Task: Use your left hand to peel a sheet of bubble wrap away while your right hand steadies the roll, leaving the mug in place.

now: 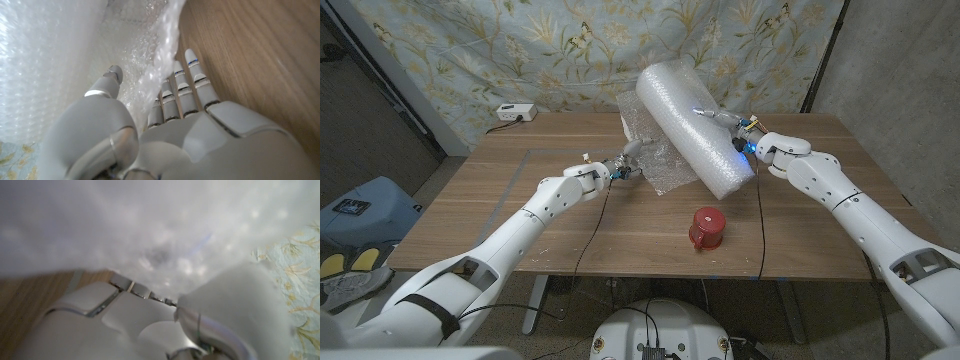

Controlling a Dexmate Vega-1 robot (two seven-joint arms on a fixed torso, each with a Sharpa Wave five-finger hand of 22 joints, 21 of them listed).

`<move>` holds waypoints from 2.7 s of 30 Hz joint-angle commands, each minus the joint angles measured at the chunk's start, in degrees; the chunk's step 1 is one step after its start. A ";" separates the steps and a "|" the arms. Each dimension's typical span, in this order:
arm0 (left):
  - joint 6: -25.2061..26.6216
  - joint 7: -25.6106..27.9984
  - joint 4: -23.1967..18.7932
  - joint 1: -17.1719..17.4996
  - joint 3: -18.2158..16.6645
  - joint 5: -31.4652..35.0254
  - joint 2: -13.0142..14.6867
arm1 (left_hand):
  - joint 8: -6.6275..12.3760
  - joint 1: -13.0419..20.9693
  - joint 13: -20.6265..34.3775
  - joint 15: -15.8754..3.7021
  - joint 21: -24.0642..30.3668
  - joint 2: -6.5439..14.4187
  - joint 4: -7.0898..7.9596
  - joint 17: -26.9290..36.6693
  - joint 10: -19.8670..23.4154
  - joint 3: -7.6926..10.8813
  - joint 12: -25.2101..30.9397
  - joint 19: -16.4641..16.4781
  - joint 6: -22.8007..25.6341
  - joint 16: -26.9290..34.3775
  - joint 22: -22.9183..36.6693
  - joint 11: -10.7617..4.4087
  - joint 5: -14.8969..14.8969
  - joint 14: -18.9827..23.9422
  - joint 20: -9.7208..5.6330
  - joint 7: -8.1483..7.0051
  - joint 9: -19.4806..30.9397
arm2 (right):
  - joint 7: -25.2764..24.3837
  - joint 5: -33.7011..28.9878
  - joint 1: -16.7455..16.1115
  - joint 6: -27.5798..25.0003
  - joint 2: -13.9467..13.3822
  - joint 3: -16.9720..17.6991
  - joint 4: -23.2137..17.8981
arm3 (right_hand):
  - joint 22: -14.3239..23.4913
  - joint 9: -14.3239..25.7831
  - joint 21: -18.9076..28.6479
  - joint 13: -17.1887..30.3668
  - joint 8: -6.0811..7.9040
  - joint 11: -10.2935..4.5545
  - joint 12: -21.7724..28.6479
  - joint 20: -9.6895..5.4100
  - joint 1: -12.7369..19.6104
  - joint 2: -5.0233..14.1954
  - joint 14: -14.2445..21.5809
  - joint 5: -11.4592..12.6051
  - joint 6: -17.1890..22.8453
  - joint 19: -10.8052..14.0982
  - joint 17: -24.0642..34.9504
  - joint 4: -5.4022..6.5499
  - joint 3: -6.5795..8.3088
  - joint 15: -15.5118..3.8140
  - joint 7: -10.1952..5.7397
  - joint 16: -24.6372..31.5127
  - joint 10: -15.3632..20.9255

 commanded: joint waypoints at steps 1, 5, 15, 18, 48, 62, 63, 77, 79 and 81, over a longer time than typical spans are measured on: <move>1.28 0.89 -0.67 0.04 -0.07 -0.02 0.49 | 0.28 1.38 0.33 -0.07 0.68 0.21 0.05 0.24 1.23 -0.32 0.77 0.75 1.05 0.76 0.15 -0.06 0.07 1.25 -0.24 -0.11 0.09 | 0.38 6.02 -0.76 -1.47 2.26 1.28 2.25 | -0.02 0.06 0.44 0.47 -0.06 -0.12 -0.14 -0.84 3.94 4.12 0.37 0.40 0.65 -0.31 0.30 -0.13 -0.14 -1.95 0.09 -0.27 0.25; 1.60 1.64 -0.99 0.05 -0.20 -0.04 0.50 | 0.50 2.41 0.70 -1.05 1.04 0.69 0.11 0.35 3.06 -0.76 1.39 1.26 2.29 1.24 0.20 -1.08 0.06 2.47 -0.57 -0.04 0.13 | 0.38 7.95 -0.98 -2.31 2.74 1.87 2.84 | -0.02 0.08 0.55 0.44 -0.15 -0.03 -0.25 -0.87 3.97 4.17 0.43 0.37 0.63 -0.39 0.38 -0.12 -0.24 -1.90 0.21 -0.31 0.27; 2.03 4.48 -2.67 0.66 -0.90 -0.20 0.62 | 2.39 5.83 2.25 -3.97 2.68 2.52 0.29 0.41 10.83 -2.01 4.04 3.26 9.82 3.14 0.41 -4.78 -0.03 7.73 -1.90 -0.34 0.31 | 0.42 12.05 -1.55 -3.46 3.98 3.29 4.19 | -0.05 0.12 0.82 0.50 -0.40 -0.04 -0.42 -0.92 4.01 4.37 0.37 0.35 0.44 -0.49 0.58 -0.08 -0.36 -1.92 0.18 -0.50 0.24; 2.13 5.81 -3.46 1.19 -1.26 -0.38 0.68 | 2.94 6.19 2.67 -4.44 3.22 3.00 0.48 0.19 12.70 -2.01 4.65 3.94 11.98 3.35 0.45 -5.30 -0.02 9.35 -2.33 -0.50 0.35 | 0.58 13.37 -1.82 -3.83 4.36 3.72 4.53 | -0.05 0.14 0.88 0.57 -0.49 -0.05 -0.46 -0.87 4.03 4.42 0.38 0.34 0.36 -0.56 0.55 -0.08 -0.42 -1.93 0.27 -0.58 0.18; 3.86 9.35 -4.40 0.96 -1.36 -1.55 0.34 | 5.90 9.50 5.75 -8.54 6.14 6.20 0.32 -0.43 23.21 -0.66 8.70 6.54 23.53 3.43 0.62 -7.40 -0.12 16.85 -5.01 -1.69 0.87 | 0.10 22.45 -4.11 -6.46 6.72 6.97 6.78 | -0.14 0.28 1.60 1.15 -1.17 0.05 -0.94 -0.70 3.76 5.24 0.31 0.27 0.10 -1.05 0.84 0.05 -0.91 -1.93 0.35 -1.21 -0.31; 4.55 9.69 -3.63 0.76 -1.75 -2.41 0.12 | 5.91 9.82 6.63 -8.88 6.66 6.56 0.40 -0.35 24.02 -0.61 9.22 6.75 24.02 3.22 0.64 -7.51 -0.24 17.70 -5.26 -1.54 0.99 | -1.46 25.37 -3.87 -8.40 7.89 7.88 8.13 | -0.18 0.34 1.92 1.39 -1.57 0.20 -1.24 -0.64 3.64 5.46 0.10 0.27 -0.28 -1.22 1.03 0.03 -1.07 -1.86 0.47 -1.53 -0.64; 4.58 9.69 -3.57 0.77 -1.76 -2.46 0.10 | 5.90 9.80 6.68 -8.88 6.67 6.61 0.44 -0.32 23.94 -0.64 9.20 6.71 24.02 3.21 0.64 -7.51 -0.26 17.69 -5.25 -1.52 1.00 | -1.54 25.81 -3.87 -8.70 8.01 8.03 8.29 | -0.18 0.34 1.93 1.40 -1.58 0.06 -1.28 -0.61 3.63 5.47 0.09 0.28 -0.27 -1.24 1.06 0.03 -1.08 -1.85 0.48 -1.54 -0.72; 5.92 10.93 -3.73 0.66 -2.38 -3.63 0.13 | 5.94 10.11 7.62 -9.25 7.38 6.90 0.45 -0.14 24.41 -0.73 9.61 7.34 24.60 3.06 0.64 -7.42 -0.40 18.36 -6.13 -1.36 1.12 | -0.43 28.25 -3.72 -9.54 8.94 9.19 10.34 | -0.25 0.40 2.26 1.30 -2.43 0.63 -2.06 -0.36 2.69 5.76 -0.29 0.25 -1.77 -1.26 0.72 0.48 -1.50 -1.61 0.94 -2.20 -1.81; 5.89 11.07 -3.86 0.64 -2.44 -3.55 0.30 | 5.92 10.17 7.76 -9.36 7.50 6.91 0.43 -0.17 24.56 -0.70 9.70 7.46 24.62 2.98 0.64 -7.30 -0.40 18.44 -6.25 -1.40 1.13 | 0.04 28.15 -3.71 -9.39 8.91 9.20 10.56 | -0.27 0.41 2.28 1.16 -2.61 0.74 -2.21 -0.26 2.52 5.76 -0.40 0.24 -2.12 -1.33 0.59 0.53 -1.58 -1.66 0.96 -2.36 -1.86; 5.88 10.97 -3.88 0.63 -2.53 -3.60 0.45 | 5.96 10.25 7.87 -9.36 7.57 6.90 0.38 -0.13 24.78 -0.72 9.81 7.47 24.77 3.01 0.64 -7.33 -0.42 18.59 -6.35 -1.37 1.14 | 0.63 28.08 -3.71 -9.22 8.89 9.23 10.84 | -0.29 0.41 2.28 1.05 -2.71 0.70 -2.29 -0.19 2.44 5.79 -0.45 0.25 -2.31 -1.40 0.49 0.55 -1.61 -1.70 1.07 -2.47 -1.84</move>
